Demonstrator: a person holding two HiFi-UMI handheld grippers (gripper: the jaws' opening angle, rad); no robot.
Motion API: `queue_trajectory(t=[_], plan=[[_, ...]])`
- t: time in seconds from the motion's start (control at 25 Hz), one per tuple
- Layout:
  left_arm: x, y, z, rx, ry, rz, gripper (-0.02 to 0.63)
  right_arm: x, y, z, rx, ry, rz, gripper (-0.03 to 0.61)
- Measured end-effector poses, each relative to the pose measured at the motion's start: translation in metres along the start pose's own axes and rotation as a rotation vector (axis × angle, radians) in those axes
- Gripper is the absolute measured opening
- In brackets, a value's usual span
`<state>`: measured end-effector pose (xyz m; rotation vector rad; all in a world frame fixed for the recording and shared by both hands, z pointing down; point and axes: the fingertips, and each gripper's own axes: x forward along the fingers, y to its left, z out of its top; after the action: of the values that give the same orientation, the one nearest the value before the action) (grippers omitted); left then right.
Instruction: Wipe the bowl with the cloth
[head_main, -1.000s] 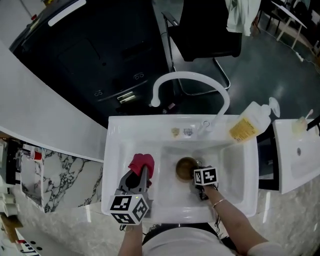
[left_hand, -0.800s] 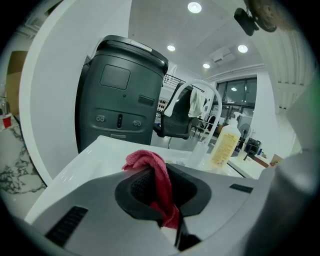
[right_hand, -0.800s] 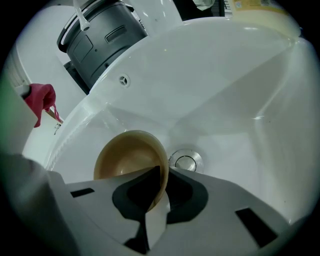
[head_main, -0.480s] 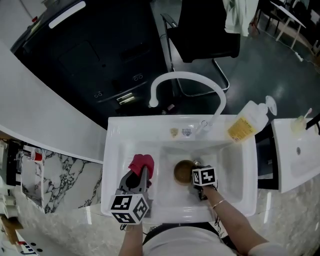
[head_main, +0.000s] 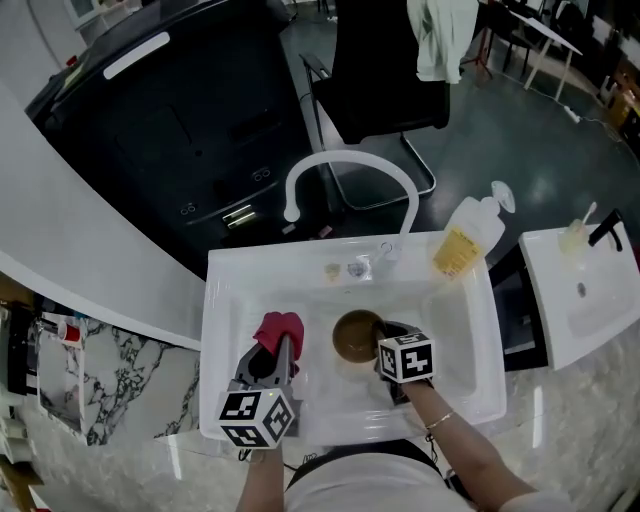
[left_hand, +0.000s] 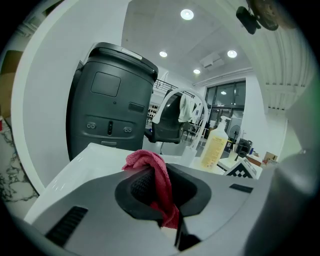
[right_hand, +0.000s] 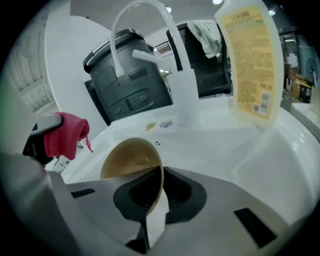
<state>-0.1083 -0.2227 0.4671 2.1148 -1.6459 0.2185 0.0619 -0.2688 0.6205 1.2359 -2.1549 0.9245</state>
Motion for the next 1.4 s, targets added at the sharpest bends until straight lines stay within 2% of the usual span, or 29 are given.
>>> queue_trajectory(t=[0.52, 0.76, 0.88, 1.0, 1.16, 1.24, 1.4], plan=[[-0.036, -0.019, 0.023, 0.034, -0.089, -0.092, 0.044, -0.121, 0.039, 0.074, -0.115, -0.3, -0.109, 0.014], [-0.06, -0.034, 0.045, 0.067, -0.148, -0.142, 0.044, -0.159, 0.051, 0.088, -0.176, -0.38, -0.215, 0.014], [-0.076, -0.059, 0.071, 0.112, -0.212, -0.214, 0.044, -0.166, 0.055, 0.092, -0.206, -0.394, -0.264, 0.014], [-0.093, -0.097, 0.096, 0.151, -0.24, -0.344, 0.044, -0.165, 0.062, 0.093, -0.212, -0.394, -0.279, 0.014], [-0.089, -0.137, 0.089, 0.243, -0.177, -0.51, 0.044, -0.162, 0.075, 0.095, -0.221, -0.392, -0.276, 0.014], [-0.077, -0.145, 0.076, 0.277, -0.122, -0.537, 0.044, -0.162, 0.081, 0.096, -0.236, -0.395, -0.276, 0.014], [-0.05, -0.145, 0.047, 0.297, -0.004, -0.527, 0.044, -0.161, 0.093, 0.096, -0.279, -0.39, -0.276, 0.014]])
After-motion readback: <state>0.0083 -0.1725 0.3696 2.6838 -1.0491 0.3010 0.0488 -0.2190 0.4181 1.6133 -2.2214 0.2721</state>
